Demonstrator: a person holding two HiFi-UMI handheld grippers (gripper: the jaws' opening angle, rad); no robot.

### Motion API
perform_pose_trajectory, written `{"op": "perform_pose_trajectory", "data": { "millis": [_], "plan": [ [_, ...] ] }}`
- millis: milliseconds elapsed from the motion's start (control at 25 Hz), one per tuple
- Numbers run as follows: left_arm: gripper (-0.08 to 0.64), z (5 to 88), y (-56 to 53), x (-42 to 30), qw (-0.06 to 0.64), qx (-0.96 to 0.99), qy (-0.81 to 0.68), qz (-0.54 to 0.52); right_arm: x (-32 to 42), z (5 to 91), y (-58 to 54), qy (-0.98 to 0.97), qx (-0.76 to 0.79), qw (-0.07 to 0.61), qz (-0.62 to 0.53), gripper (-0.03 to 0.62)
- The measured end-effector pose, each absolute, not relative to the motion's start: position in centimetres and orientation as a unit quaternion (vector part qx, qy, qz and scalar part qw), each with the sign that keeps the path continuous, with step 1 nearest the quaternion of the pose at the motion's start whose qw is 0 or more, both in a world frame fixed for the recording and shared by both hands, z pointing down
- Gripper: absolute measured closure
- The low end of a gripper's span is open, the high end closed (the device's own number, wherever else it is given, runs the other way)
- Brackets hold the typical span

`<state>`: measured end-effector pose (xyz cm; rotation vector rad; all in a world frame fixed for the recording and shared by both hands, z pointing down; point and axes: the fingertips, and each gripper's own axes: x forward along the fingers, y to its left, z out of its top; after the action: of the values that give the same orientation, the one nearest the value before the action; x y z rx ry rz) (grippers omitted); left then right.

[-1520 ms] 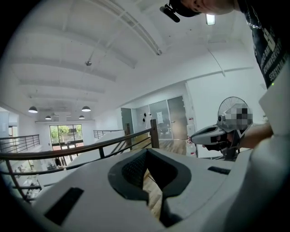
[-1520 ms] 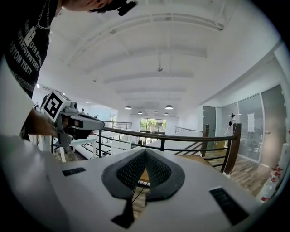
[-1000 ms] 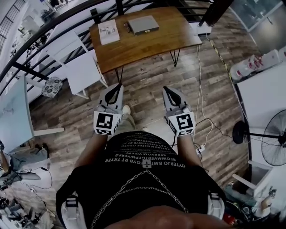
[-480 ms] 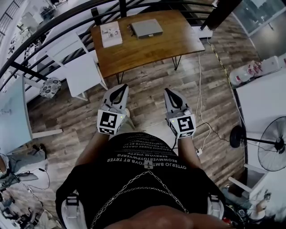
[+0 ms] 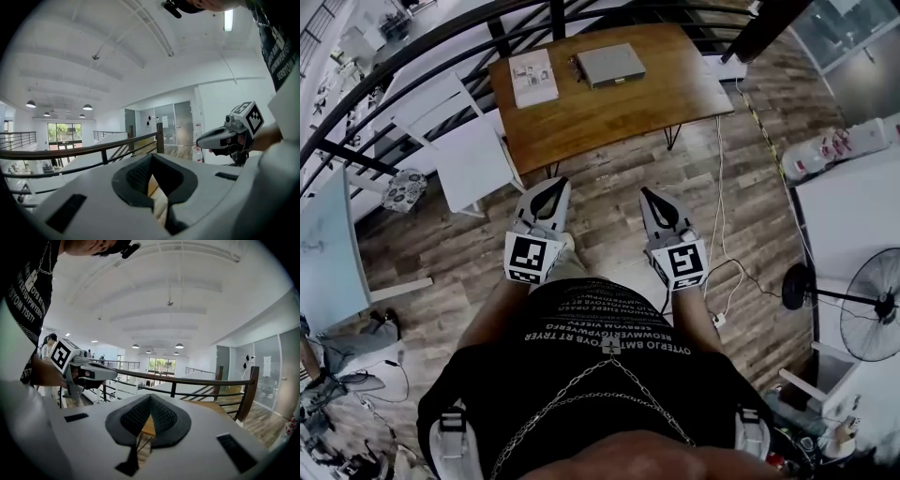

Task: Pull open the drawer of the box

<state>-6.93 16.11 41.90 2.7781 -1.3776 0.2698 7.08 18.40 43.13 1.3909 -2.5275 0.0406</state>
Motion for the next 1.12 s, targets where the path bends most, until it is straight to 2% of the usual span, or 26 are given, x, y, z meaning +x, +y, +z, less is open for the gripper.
{"op": "perform_pose_trajectory", "data": {
  "millis": [960, 1120],
  "plan": [
    [0.555, 41.0, 4.6, -10.6, 0.004, 0.917, -0.389, 0.084, 1.6, 41.7, 7.3, -0.851, 0.509, 0.127, 0.010, 0.595],
    [0.555, 41.5, 2.9, -11.8, 0.009, 0.922, -0.378, 0.088, -0.2, 42.1, 5.9, -0.848, 0.508, 0.148, 0.026, 0.595]
  ]
}}
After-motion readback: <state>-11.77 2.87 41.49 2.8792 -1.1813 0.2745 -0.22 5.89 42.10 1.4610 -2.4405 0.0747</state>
